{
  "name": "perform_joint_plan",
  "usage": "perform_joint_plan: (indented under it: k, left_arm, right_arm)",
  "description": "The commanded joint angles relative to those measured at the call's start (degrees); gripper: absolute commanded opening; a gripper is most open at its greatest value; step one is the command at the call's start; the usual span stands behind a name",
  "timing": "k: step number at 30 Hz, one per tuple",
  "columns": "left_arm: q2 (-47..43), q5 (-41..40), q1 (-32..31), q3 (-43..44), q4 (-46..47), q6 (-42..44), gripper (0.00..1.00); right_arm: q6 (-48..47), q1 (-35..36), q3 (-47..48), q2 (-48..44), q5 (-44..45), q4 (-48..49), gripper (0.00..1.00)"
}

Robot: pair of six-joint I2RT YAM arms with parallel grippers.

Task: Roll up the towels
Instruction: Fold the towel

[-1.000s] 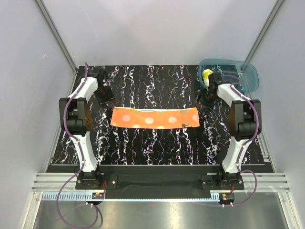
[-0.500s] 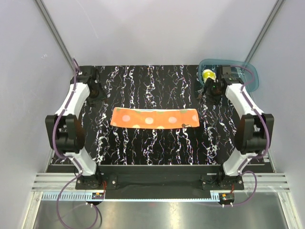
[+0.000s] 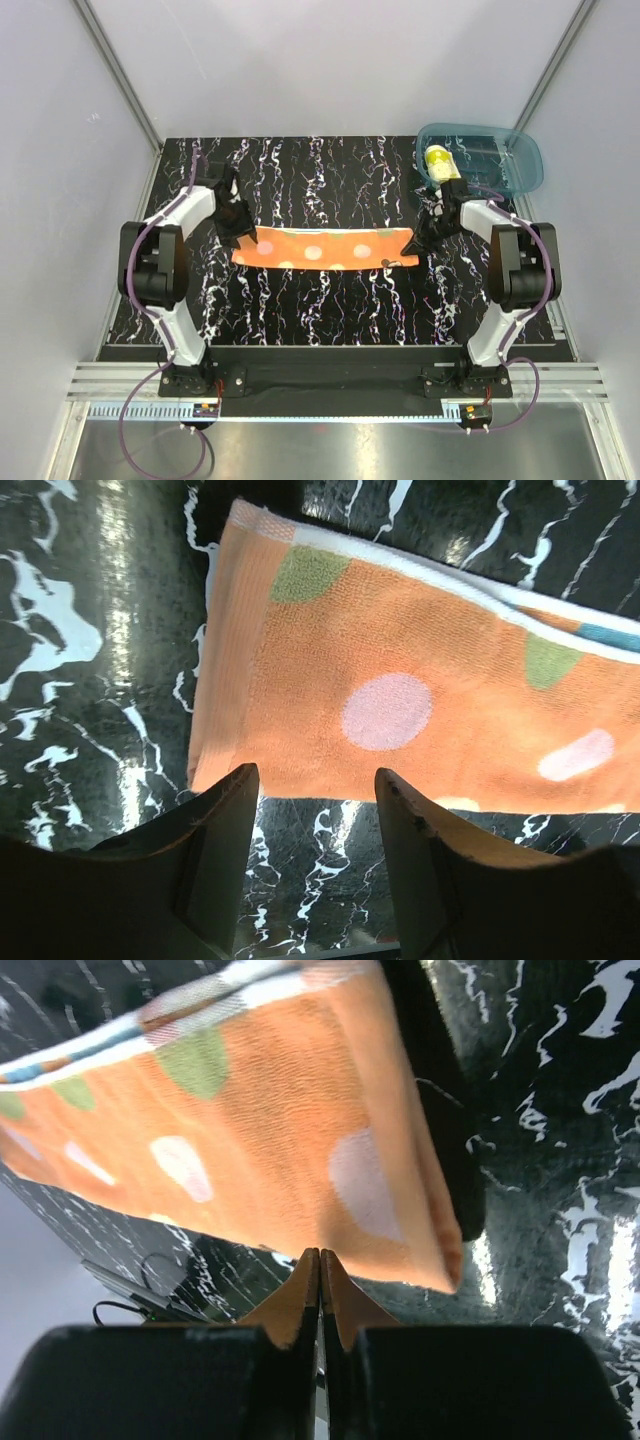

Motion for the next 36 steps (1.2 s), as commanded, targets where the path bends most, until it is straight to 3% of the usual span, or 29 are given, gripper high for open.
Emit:
perform_joint_plan:
  k: [1,9,14,20,23,28,36]
  left_arm:
    - [2.7,4.5,0.5,0.4,0.7,0.8,0.55]
    - [4.7,1.1,2.5,-2.5,-1.2,-0.7,0.54]
    - [4.3,1.1,2.6,-3.8,-1.4,-1.0,0.54]
    - [0.6,0.9,2.7,-4.0,-1.0,-0.2,0.55]
    - [-1.9,2.2,2.7,-2.5,-0.8,1.1,0.56]
    - [-8.0,4.5,2.6,-2.3,-0.2,2.9,0.56]
    - [-22.0,2.7,1.8,-10.7,6.5,3.1,0.57]
  right_arm:
    - [-2.6,0.0,0.6,1.8,0.5,0.3,0.06]
    - [-3.4,-0.2,0.7,3.6,15.4,-3.5,0.12]
    - [-3.6,-0.2,2.9,2.6,19.2,-6.6,0.19]
    - [-4.6,-0.3,8.3,-3.0,21.2,-10.5,0.46]
    - [-4.9,-0.2,10.1,-4.6,23.5,-12.5,0.49]
    - [-2.6,-0.3,5.6,-8.7,18.5,-10.3,0.53]
    - [2.6,-0.4,-5.8,-15.0,14.0,-3.6,0.56]
